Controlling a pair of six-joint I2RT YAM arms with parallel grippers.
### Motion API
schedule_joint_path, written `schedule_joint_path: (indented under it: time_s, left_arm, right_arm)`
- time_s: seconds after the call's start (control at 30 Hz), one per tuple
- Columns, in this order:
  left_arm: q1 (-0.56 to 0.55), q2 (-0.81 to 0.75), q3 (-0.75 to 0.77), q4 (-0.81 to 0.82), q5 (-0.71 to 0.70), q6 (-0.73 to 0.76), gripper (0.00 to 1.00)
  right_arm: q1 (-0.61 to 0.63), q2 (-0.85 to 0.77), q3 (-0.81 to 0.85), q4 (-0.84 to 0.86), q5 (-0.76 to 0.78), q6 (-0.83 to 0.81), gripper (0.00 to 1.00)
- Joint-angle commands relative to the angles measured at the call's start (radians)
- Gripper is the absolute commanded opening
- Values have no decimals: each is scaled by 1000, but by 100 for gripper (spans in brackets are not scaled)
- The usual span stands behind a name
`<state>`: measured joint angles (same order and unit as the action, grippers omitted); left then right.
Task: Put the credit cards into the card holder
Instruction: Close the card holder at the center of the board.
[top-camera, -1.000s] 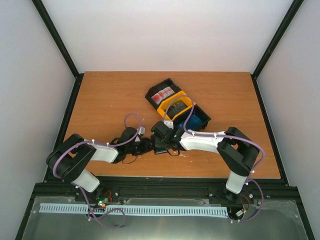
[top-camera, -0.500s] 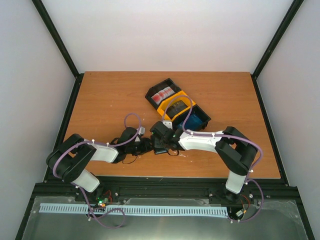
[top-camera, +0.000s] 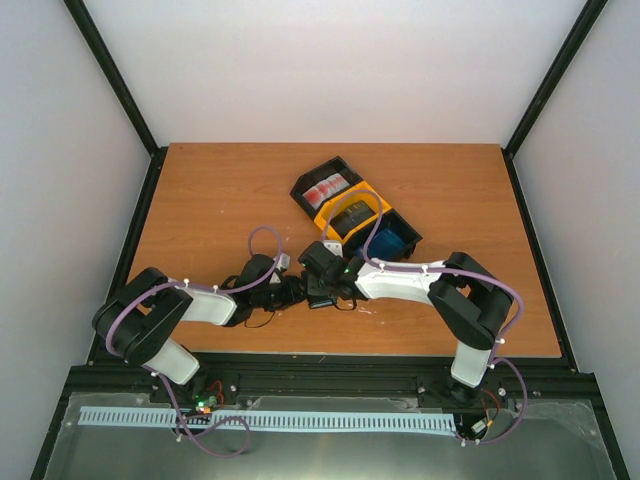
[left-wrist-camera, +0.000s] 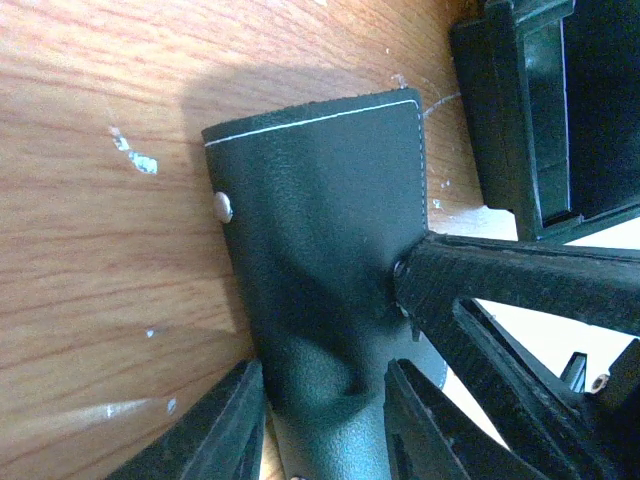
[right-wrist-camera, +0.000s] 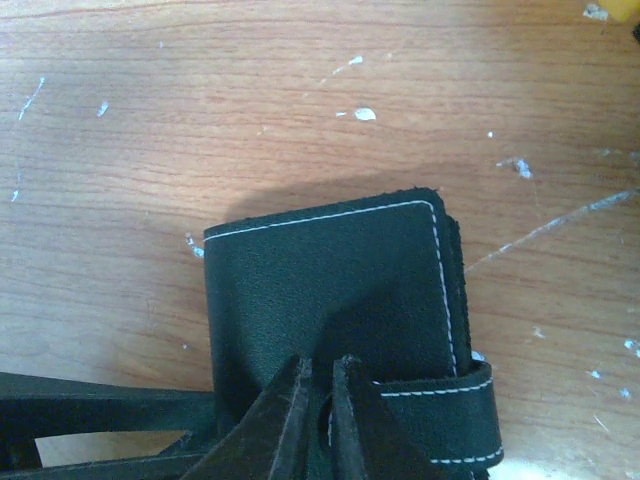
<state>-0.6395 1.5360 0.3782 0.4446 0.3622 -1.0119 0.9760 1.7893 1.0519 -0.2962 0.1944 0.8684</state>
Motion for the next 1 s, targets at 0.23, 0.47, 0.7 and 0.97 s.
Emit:
schedule_joint_path:
  time_s: [0.23, 0.47, 0.7, 0.97]
  left_arm:
    - [0, 42, -39, -170, -48, 3, 36]
    - [0, 43, -38, -170, -48, 3, 36]
    - [0, 42, -39, -167, -47, 3, 36]
    - [0, 45, -41, -164, -44, 3, 36]
  right_arm:
    - [8, -54, 18, -9, 36, -12, 16]
    - [8, -112, -41, -8, 61, 28, 18]
    - [9, -131, -113, 35, 24, 95, 22]
    - [9, -99, -114, 82, 11, 106, 24]
